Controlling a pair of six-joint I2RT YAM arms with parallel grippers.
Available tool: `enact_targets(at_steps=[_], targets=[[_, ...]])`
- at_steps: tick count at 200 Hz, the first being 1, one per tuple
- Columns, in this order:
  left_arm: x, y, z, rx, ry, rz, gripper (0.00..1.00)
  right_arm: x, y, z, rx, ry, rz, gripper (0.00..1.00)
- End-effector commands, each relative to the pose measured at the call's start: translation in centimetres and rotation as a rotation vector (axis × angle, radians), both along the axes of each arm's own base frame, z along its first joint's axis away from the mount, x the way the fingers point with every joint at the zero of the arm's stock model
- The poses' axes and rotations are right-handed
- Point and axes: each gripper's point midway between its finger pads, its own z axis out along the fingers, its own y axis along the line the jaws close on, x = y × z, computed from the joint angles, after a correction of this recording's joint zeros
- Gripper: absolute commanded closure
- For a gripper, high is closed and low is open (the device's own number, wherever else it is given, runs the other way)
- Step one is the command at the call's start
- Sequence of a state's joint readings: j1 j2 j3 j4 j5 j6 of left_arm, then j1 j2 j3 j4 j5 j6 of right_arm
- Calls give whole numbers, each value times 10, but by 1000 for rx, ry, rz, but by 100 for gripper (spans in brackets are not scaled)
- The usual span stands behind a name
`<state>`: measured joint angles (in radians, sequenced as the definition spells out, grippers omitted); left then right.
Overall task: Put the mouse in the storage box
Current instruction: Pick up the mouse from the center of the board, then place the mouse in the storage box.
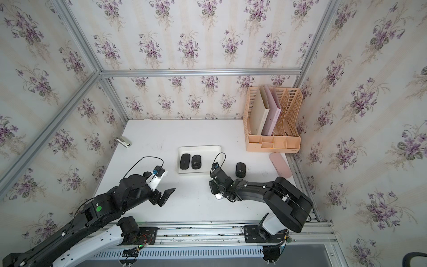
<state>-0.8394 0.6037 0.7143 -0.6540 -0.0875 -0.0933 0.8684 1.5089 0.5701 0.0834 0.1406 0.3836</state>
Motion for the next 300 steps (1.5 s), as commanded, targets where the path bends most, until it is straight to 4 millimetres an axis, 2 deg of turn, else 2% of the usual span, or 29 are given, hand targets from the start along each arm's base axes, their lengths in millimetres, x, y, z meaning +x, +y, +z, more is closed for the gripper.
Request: enact_targets(at_steps=[1, 28, 72, 104, 125, 144, 170, 208, 233, 253, 276, 300], targets=[[4, 2, 5, -8, -23, 21, 1, -8, -4, -5, -26, 44, 17, 49], [4, 4, 7, -10, -28, 29, 1, -6, 1, 4, -16, 37, 28, 50], [4, 6, 8, -8, -32, 37, 1, 2, 7, 29, 7, -7, 33, 50], [5, 8, 9, -8, -39, 47, 1, 15, 17, 60, 8, -56, 40, 50], [5, 8, 9, -12, -42, 48, 1, 31, 28, 86, 32, -101, 44, 49], [5, 8, 9, -11, -43, 49, 1, 54, 40, 106, 77, -124, 26, 49], [5, 9, 10, -11, -43, 50, 1, 92, 52, 117, 91, -131, 1, 49], [5, 9, 12, -13, -50, 51, 1, 139, 71, 103, 77, -85, -16, 50], [5, 11, 13, -15, -55, 55, 1, 158, 69, 85, 69, -60, -57, 50], [5, 11, 13, -15, -58, 59, 1, 164, 64, 67, 63, -24, -96, 51], [5, 11, 13, -16, -58, 56, 1, 162, 62, 47, 71, 8, -126, 50], [4, 10, 12, -16, -53, 51, 1, 161, 60, 34, 92, 14, -160, 50]])
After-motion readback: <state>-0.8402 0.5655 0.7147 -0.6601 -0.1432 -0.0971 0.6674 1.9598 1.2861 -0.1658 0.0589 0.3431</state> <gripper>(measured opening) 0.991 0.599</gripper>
